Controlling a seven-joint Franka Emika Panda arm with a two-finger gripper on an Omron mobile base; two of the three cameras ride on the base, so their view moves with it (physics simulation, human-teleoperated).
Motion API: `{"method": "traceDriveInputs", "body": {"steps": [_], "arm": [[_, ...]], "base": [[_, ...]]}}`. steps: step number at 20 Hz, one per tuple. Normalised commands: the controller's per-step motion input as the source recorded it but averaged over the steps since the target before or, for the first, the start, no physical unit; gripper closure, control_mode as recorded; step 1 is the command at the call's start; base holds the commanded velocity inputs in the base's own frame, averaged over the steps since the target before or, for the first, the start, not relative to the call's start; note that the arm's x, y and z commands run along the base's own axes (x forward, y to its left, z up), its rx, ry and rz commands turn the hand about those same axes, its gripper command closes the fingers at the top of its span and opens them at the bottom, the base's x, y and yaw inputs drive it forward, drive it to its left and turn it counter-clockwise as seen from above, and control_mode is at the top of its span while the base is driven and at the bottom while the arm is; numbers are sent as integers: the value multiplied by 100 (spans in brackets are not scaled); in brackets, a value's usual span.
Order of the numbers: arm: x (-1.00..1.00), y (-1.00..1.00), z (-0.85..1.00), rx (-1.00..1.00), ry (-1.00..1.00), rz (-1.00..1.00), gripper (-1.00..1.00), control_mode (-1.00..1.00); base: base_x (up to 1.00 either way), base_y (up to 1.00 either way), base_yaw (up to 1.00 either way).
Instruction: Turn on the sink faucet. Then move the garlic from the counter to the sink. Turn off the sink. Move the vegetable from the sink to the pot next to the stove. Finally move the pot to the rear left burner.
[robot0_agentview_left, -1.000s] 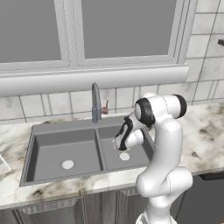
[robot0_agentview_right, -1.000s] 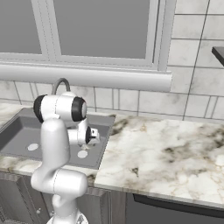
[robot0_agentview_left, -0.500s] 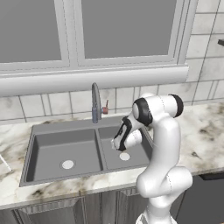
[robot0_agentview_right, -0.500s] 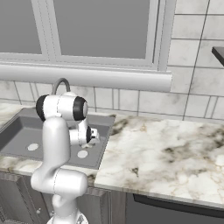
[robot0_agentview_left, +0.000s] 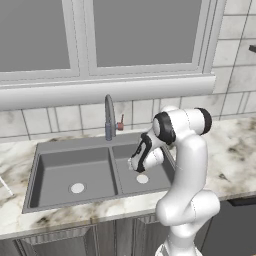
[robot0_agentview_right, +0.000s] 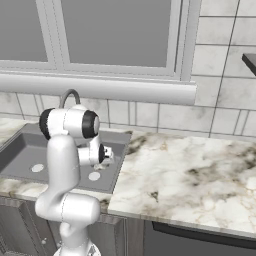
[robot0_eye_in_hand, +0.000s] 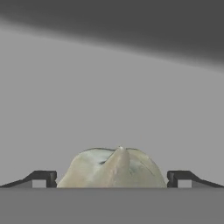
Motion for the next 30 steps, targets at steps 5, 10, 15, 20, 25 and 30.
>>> {"method": "traceDriveInputs", "body": {"steps": [5, 10, 15, 20, 25, 30], "arm": [[-14, -1, -5, 0, 0, -6, -100, -100], [-17, 0, -6, 0, 0, -6, -100, -100], [-24, 0, -5, 0, 0, -7, -100, -100], [-18, 0, -11, 0, 0, -7, 100, -100], [-16, 0, -13, 0, 0, -7, 100, -100], [-16, -6, 10, 5, -8, -1, 100, -100]], "base": [[0, 0, 0], [0, 0, 0], [0, 0, 0], [0, 0, 0], [0, 0, 0], [0, 0, 0]]}}
